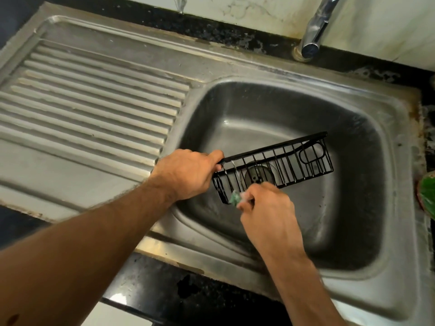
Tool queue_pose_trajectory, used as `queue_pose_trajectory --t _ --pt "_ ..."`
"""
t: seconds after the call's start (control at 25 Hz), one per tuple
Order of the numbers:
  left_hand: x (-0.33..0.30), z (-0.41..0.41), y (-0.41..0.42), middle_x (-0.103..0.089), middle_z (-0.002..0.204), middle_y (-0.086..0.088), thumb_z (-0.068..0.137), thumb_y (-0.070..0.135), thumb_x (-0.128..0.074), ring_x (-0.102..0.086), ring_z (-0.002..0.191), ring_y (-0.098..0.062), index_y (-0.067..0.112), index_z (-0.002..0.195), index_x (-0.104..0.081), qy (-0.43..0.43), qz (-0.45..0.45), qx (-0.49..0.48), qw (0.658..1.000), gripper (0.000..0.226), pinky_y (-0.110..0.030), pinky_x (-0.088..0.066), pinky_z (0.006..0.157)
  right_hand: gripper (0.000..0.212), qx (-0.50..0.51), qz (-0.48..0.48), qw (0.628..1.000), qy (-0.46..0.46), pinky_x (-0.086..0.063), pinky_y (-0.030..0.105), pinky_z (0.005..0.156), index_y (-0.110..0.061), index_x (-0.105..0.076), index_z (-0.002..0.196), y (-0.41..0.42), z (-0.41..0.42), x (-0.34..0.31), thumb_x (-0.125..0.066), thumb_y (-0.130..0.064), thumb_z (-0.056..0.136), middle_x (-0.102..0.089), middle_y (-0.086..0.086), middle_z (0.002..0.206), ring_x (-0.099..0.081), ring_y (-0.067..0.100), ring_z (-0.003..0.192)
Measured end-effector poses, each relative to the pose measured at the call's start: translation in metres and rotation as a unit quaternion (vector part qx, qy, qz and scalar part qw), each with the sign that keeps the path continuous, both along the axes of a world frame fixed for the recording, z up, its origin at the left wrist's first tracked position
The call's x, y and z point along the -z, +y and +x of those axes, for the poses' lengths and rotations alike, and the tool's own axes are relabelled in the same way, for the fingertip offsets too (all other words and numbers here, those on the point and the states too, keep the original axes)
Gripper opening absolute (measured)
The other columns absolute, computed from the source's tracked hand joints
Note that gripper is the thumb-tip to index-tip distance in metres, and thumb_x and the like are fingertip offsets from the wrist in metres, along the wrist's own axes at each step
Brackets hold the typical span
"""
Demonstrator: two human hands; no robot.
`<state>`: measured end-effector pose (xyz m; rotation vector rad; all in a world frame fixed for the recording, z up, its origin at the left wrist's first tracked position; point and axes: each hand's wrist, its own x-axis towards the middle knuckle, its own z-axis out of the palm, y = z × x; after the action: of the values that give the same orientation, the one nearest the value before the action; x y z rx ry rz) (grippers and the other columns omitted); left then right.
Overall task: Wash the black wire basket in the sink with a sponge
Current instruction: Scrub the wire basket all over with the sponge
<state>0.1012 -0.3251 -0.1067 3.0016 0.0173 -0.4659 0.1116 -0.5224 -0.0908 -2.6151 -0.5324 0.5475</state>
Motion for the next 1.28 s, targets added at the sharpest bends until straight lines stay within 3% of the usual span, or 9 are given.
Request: queue_pose_trajectory --t 0.2,0.32,0.4,0.6,0.68,0.8,0.92,1.12,1.28 --pt "-0.001 0.001 0.002 -0.069 0.104 -0.002 0.108 0.043 -0.025 -0.066 0.083 -0.030 0.024 0.123 -0.038 -0.002 -0.009 -0.001 1.000 0.027 -0.036 -0.038 0.066 0.008 0.001 0.086 0.994 -0.072 -0.059 0.039 0.075 -0.019 -0.070 0.099 0.022 0.026 0.005 -0.069 -0.018 0.091 -0.064 -0.002 0.098 -0.065 0.018 0.084" --pt "0.001 0.000 0.003 -0.068 0.103 0.000 0.108 0.043 -0.024 -0.059 0.073 -0.025 0.025 0.120 -0.036 -0.002 -0.014 0.008 1.000 0.025 -0.035 -0.039 0.065 0.029 -0.055 0.089 0.993 -0.050 -0.059 0.030 0.071 -0.024 -0.074 0.113 0.008 0.012 0.008 -0.072 -0.009 0.088 -0.055 -0.007 0.094 -0.058 0.013 0.077" --pt "0.001 0.001 0.003 -0.068 0.103 0.001 0.108 0.044 -0.023 -0.054 0.069 -0.021 0.026 0.121 -0.036 -0.001 -0.014 0.008 1.000 0.026 -0.035 -0.039 0.064 0.029 -0.063 0.078 0.995 -0.019 -0.058 0.027 0.070 -0.027 -0.073 0.116 -0.004 0.004 0.007 -0.069 -0.013 0.091 -0.049 -0.009 0.096 -0.056 0.010 0.076" --pt "0.002 0.002 0.002 -0.069 0.106 -0.001 0.107 0.043 -0.026 -0.065 0.080 -0.030 0.026 0.121 -0.037 -0.016 -0.013 0.001 1.000 0.024 -0.039 -0.047 0.067 0.019 -0.117 0.066 0.990 -0.038 -0.059 0.034 0.078 -0.023 -0.073 0.109 0.010 0.018 0.009 -0.068 -0.018 0.091 -0.050 -0.008 0.106 -0.056 0.012 0.097" --pt "0.002 0.001 0.002 -0.070 0.108 -0.002 0.107 0.042 -0.027 -0.068 0.085 -0.033 0.025 0.121 -0.038 -0.015 -0.005 0.004 1.000 0.024 -0.038 -0.044 0.066 0.019 -0.076 0.105 0.991 -0.027 -0.059 0.035 0.083 -0.026 -0.072 0.110 0.012 0.021 0.007 -0.068 -0.022 0.092 -0.055 -0.009 0.109 -0.059 0.011 0.097" --pt "0.003 0.000 0.003 -0.071 0.104 -0.002 0.107 0.043 -0.025 -0.068 0.084 -0.034 0.024 0.119 -0.038 -0.023 0.001 0.008 1.000 0.026 -0.038 -0.043 0.064 0.022 0.089 0.184 0.975 -0.091 -0.059 0.030 0.085 -0.025 -0.073 0.114 0.002 0.033 0.001 -0.069 -0.029 0.093 -0.063 -0.005 0.112 -0.064 0.010 0.093" --pt "0.005 -0.001 0.004 -0.071 0.101 -0.003 0.106 0.043 -0.025 -0.068 0.082 -0.035 0.023 0.117 -0.038 -0.031 -0.003 0.015 0.999 0.026 -0.041 -0.050 0.067 0.025 0.037 0.086 0.984 -0.152 -0.058 0.034 0.084 -0.017 -0.072 0.116 0.008 0.045 0.003 -0.064 -0.030 0.096 -0.064 0.002 0.109 -0.063 0.014 0.090" --pt "0.007 -0.001 0.005 -0.072 0.105 -0.001 0.105 0.044 -0.025 -0.069 0.085 -0.036 0.026 0.115 -0.036 -0.029 -0.008 0.010 0.999 0.024 -0.044 -0.055 0.072 0.032 0.019 -0.004 0.999 -0.040 -0.059 0.033 0.074 -0.018 -0.070 0.109 0.005 0.028 -0.005 -0.048 -0.040 0.102 -0.066 0.000 0.088 -0.062 0.013 0.075" --pt "0.007 -0.001 0.004 -0.071 0.111 0.000 0.106 0.045 -0.026 -0.069 0.088 -0.036 0.026 0.115 -0.037 -0.026 -0.012 0.004 1.000 0.023 -0.044 -0.053 0.071 0.031 0.027 -0.015 0.999 0.040 -0.051 0.022 0.059 -0.015 -0.071 0.093 0.012 0.042 -0.008 -0.046 -0.031 0.104 -0.064 -0.001 0.075 -0.061 0.011 0.066"
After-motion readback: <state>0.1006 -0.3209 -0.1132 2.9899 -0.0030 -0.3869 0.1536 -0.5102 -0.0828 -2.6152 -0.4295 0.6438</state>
